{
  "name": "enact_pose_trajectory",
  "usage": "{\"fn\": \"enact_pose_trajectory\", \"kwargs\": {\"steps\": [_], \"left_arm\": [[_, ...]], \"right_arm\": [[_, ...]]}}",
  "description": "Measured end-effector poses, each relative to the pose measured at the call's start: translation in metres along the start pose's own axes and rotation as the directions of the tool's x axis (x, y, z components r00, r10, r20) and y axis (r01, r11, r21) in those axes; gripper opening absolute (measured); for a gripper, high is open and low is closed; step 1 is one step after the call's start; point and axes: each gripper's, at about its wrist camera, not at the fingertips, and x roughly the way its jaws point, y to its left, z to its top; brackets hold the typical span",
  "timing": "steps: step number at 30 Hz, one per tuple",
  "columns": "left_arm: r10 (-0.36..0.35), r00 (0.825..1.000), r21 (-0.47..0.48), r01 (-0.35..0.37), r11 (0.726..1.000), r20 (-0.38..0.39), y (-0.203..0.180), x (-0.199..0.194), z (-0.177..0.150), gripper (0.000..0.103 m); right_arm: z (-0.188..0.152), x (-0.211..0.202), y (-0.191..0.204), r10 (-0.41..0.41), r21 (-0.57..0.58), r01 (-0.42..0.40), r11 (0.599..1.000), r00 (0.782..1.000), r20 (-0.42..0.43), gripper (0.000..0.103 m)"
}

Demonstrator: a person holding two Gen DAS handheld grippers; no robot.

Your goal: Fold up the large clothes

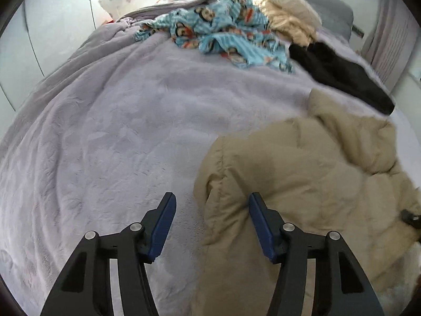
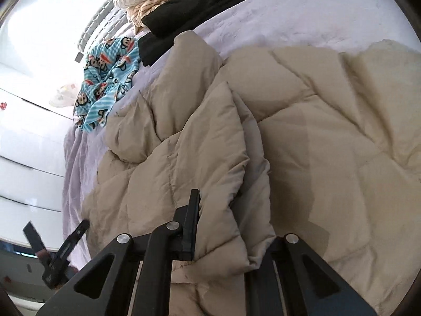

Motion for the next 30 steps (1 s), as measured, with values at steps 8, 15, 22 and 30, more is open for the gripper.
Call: {"fn": "enact_pose_trajectory", "kwargs": {"steps": [8, 15, 22, 30], "left_arm": [[0.034, 0.999, 0.028, -0.034, 0.999, -0.018, -0.008, 0.02, -0.014, 0.063], [0.066, 0.998, 0.024, -0.067, 0.997, 0.023, 0.004, -0.015, -0.008, 0.063], [0.042, 0.997, 0.049, -0.045, 0.998, 0.058, -0.009, -0.013, 0.026, 0.063], [0.077, 0.997, -0.003, -0.077, 0.997, -0.004, -0.014, 0.042, 0.015, 0.066]], "right_arm": [[-0.015, 0.007, -0.014, -0.089, -0.085, 0.091, 0.992, 0.996, 0.021, 0.014], [-0.025, -0.046, -0.012, -0.401, -0.166, 0.432, 0.886, 0.896, 0.191, 0.028], [0.007, -0.072, -0.008, -0.177, -0.152, 0.208, 0.966, 0.965, 0.196, 0.023], [0.041, 0.017, -0.015, -0.216, -0.178, 0.222, 0.959, 0.975, 0.054, 0.019]]}}
